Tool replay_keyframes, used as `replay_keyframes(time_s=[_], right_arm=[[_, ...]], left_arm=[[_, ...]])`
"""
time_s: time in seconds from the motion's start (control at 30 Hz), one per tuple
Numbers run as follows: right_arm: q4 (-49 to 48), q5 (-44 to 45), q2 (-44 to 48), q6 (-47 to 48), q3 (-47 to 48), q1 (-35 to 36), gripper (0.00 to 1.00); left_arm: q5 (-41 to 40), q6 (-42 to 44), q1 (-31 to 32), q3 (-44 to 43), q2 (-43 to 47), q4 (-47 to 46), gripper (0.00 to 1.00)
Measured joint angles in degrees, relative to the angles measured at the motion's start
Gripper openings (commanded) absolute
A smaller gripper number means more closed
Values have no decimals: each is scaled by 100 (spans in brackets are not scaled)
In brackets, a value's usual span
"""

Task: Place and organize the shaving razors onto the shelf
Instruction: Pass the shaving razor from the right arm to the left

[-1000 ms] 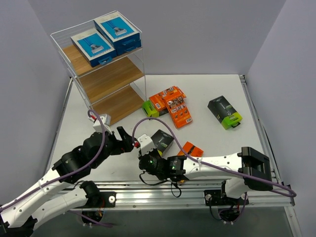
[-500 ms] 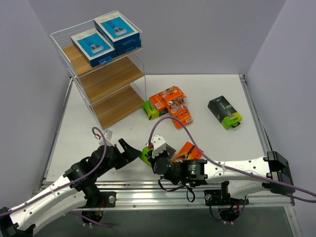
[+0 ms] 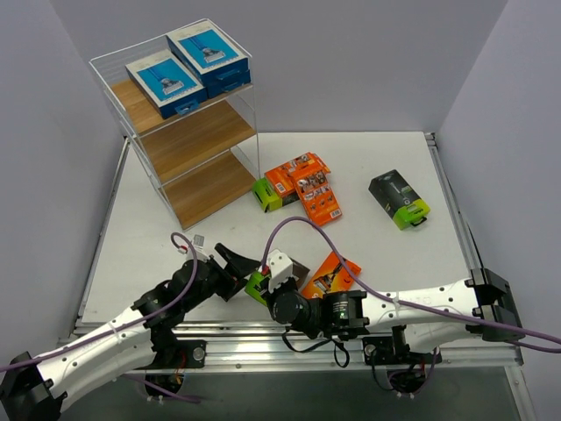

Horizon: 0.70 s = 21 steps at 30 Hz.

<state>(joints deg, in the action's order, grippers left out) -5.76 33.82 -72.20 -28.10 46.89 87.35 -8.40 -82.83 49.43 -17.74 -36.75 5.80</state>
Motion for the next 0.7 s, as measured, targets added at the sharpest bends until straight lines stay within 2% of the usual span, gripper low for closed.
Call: replay_keyframes(time_s=[0.27,0.63,0.7], right_arm=[[-9,94,0,-22,-9,66,0],[-92,160,0,-31,-101,201,0],[-111,181,2,-44,-149,229,0]], left_arm=[[590,-496,-9,181,-297,-420,94],[855,-706,-81,273,-671,-984,94],[920,-710,-81,293,-817,-1132,97]])
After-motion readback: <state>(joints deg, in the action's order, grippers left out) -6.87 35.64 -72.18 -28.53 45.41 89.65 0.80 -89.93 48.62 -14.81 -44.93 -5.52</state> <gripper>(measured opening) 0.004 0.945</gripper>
